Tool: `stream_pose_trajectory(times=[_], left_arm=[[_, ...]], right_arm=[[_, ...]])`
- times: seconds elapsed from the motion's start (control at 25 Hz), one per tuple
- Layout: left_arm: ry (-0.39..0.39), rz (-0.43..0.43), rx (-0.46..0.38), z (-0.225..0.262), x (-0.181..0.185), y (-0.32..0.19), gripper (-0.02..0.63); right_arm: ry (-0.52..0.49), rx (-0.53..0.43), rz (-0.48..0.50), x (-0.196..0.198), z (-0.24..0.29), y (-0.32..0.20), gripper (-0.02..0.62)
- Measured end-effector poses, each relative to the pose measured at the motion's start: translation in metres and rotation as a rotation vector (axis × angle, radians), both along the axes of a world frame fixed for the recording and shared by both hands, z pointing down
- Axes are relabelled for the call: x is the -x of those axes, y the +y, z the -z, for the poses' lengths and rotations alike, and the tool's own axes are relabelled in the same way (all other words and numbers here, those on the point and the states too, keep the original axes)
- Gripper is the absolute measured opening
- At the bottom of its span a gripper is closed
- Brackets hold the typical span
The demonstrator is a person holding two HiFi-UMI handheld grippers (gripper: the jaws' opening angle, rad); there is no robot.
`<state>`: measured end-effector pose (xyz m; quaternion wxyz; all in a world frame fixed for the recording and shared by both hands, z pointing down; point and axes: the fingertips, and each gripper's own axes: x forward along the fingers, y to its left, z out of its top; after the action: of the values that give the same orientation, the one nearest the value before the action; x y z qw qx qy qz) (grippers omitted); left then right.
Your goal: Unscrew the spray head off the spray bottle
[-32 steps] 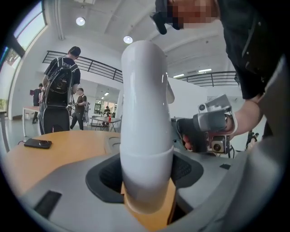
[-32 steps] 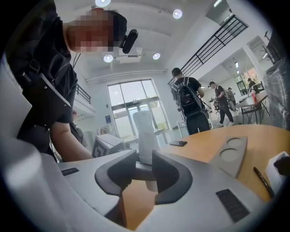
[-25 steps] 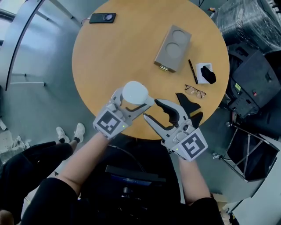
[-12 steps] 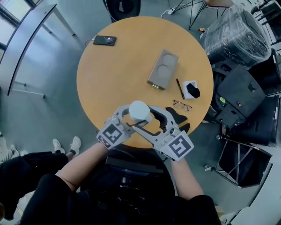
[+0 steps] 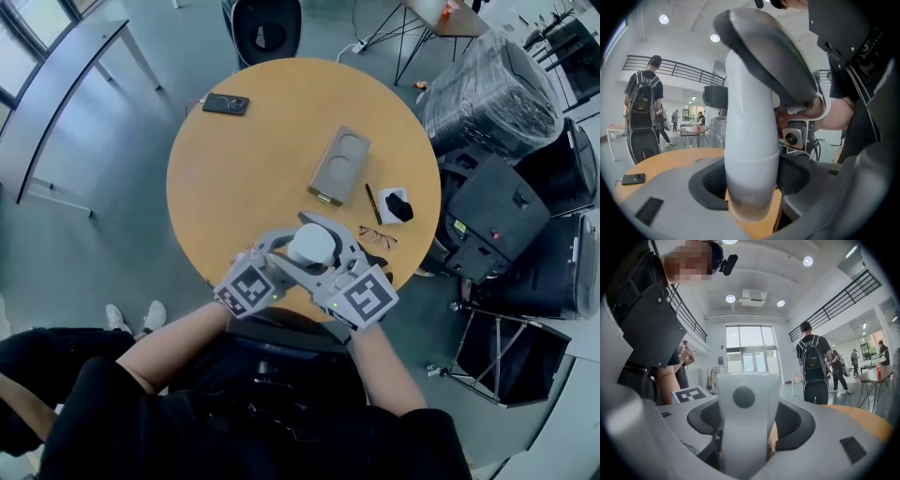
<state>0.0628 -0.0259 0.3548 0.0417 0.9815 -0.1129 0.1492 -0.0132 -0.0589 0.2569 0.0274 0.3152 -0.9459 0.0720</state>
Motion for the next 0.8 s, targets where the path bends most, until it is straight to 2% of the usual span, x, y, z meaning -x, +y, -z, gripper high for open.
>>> stream_pose_trajectory(times=[0.12,0.52,0.8], left_arm=[[-0.006,-0.008,-0.018,0.006,0.000,0.002,0.304],[0.044,-0.058,-0.008,0.018,0.011,0.013,0.302],[0.081,-0.136,-0.008,0.026,0.019,0.020,0.302]], right_arm=[[0.001,-0.023,0.001,0.005,0.006,0.000,0.299],[-0.020,-0.036,0.115,0.018,0.015,0.016,0.290],[-0.040,-0.037,0.173,0.022,0.024,0.023,0.288]])
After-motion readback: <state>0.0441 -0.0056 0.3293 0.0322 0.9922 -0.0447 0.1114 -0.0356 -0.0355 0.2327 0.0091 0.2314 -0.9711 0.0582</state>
